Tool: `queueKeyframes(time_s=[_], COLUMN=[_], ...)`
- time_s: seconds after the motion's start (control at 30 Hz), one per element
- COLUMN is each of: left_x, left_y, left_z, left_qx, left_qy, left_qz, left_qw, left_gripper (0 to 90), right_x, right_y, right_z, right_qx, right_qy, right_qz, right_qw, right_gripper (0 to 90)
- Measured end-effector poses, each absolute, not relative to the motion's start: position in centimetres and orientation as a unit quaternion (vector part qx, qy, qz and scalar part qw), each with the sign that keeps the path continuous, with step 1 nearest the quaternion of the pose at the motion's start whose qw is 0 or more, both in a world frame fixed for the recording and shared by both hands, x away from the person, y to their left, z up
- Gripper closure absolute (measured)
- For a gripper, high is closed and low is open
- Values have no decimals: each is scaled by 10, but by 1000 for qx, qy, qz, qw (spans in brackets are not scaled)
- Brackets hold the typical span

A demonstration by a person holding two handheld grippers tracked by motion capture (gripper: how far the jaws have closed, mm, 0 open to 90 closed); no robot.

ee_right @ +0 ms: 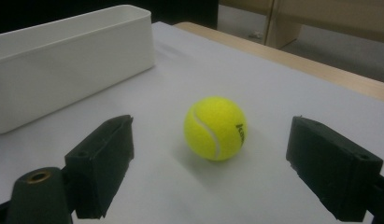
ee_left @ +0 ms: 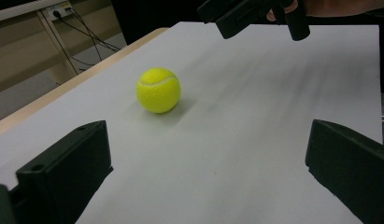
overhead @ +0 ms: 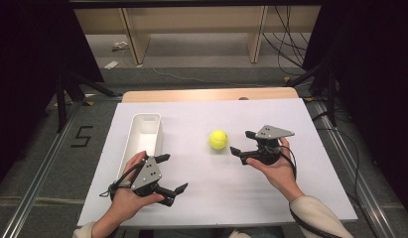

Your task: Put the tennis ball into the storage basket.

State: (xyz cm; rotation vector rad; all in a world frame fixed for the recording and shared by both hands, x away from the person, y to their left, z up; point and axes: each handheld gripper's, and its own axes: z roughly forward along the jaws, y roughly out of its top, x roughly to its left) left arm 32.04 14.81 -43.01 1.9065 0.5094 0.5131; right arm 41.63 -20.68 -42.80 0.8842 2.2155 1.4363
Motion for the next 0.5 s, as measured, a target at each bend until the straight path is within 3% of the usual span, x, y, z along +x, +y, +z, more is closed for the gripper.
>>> queueKeyframes(time_s=[0.5], left_x=[320], left_y=[148], left_z=[-430], left_qx=[797], left_qy=[212], left_qz=[214], left_qw=[524], left_gripper=[0], right_x=[425], right_y=[-195], right_z=[-431], right_qx=[311], right_qy=[790], right_qz=[498], right_qw=[175], right_gripper=[156])
